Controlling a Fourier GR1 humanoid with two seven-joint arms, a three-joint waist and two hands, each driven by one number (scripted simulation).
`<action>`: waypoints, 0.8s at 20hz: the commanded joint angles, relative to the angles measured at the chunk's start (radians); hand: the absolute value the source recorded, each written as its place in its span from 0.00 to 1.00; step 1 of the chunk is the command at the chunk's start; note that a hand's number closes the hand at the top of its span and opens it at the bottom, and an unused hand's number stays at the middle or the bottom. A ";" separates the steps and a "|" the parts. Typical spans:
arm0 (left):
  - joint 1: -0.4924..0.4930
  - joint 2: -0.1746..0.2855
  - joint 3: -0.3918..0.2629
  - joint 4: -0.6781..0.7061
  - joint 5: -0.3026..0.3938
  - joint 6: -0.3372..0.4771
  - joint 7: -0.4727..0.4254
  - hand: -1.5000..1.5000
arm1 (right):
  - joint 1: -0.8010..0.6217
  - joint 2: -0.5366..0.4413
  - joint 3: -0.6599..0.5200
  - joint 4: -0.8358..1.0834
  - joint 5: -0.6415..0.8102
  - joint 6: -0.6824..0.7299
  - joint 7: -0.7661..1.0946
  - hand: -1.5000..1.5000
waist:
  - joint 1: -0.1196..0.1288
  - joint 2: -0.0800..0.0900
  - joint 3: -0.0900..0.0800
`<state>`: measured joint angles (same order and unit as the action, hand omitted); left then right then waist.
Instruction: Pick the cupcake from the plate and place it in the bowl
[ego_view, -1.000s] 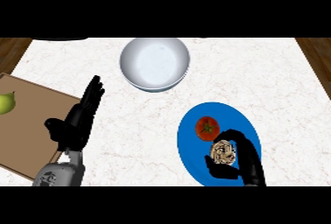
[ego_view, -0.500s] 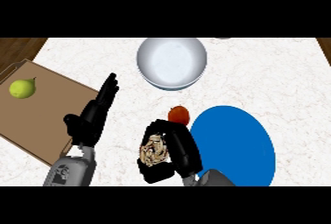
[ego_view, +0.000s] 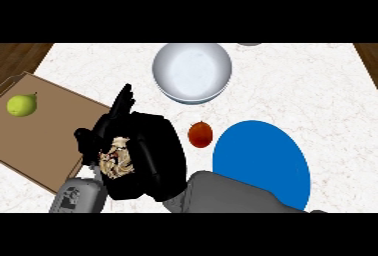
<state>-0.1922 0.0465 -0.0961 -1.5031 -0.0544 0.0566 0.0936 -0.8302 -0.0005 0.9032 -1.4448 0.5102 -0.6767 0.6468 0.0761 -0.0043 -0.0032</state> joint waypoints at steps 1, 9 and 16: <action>0.008 0.011 0.026 0.000 0.020 -0.007 -0.010 0.50 | -0.249 0.000 -0.011 0.068 0.020 -0.035 0.223 1.00 | -0.005 -0.002 -0.001; -0.013 0.015 0.032 0.027 0.018 -0.017 -0.011 0.50 | -0.612 0.000 -0.071 0.260 -0.080 -0.015 0.430 1.00 | -0.009 0.007 -0.001; -0.026 -0.002 0.021 0.037 0.003 -0.004 -0.018 0.50 | -0.767 0.000 -0.154 0.486 -0.221 0.001 0.367 1.00 | -0.014 0.014 0.000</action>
<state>-0.2132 0.0475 -0.0746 -1.4896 -0.0491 0.0572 0.0882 -1.5167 -0.0035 0.7799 -1.0582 0.3636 -0.6484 0.9977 0.0651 0.0053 -0.0037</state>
